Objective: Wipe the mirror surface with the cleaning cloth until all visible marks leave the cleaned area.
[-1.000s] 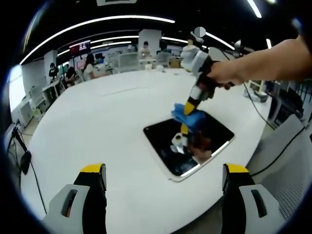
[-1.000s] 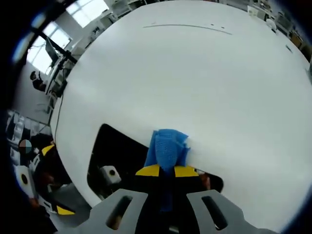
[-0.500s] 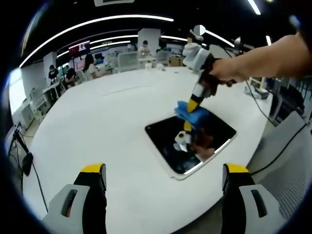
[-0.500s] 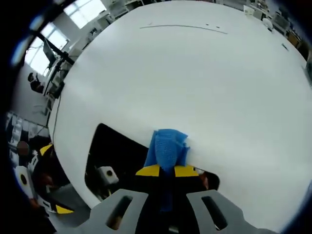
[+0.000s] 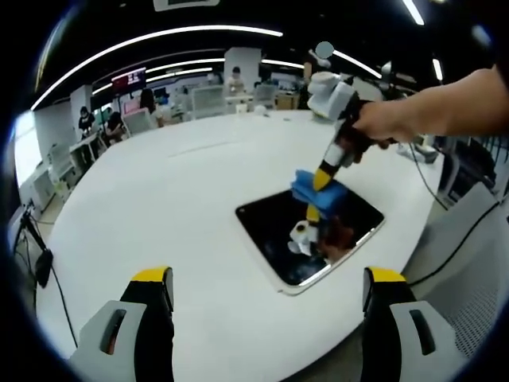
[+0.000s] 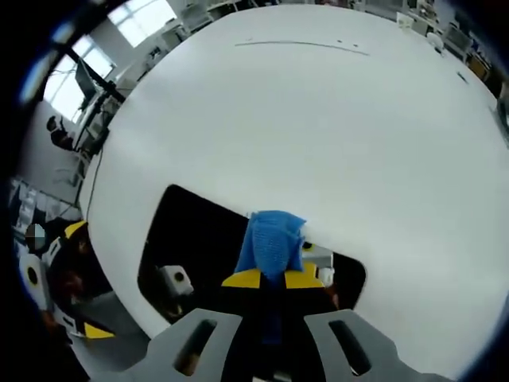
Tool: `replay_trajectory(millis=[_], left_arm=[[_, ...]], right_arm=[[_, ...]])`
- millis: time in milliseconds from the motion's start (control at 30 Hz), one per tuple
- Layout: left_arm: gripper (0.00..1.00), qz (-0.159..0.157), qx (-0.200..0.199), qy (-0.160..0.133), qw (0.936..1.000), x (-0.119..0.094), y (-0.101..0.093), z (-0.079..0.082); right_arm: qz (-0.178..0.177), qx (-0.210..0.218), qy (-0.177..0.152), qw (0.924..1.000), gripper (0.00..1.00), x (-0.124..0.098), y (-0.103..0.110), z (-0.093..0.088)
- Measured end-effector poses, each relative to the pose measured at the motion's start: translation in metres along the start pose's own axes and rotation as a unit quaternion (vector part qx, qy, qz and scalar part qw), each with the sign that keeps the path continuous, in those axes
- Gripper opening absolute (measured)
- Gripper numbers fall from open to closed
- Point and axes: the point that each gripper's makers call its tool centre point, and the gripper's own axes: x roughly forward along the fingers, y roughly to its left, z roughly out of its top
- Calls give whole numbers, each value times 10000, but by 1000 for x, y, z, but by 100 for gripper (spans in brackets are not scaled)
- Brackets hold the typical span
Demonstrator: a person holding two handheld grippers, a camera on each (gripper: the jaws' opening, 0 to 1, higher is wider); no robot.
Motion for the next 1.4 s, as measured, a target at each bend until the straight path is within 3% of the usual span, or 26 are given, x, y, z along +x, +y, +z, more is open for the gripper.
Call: replay_trajectory(millis=[1400], left_arm=[[100,-106,-38,27,9999,1,-4,-2]], right_arm=[[173,-161,145,9996,2,-8,30,-66]])
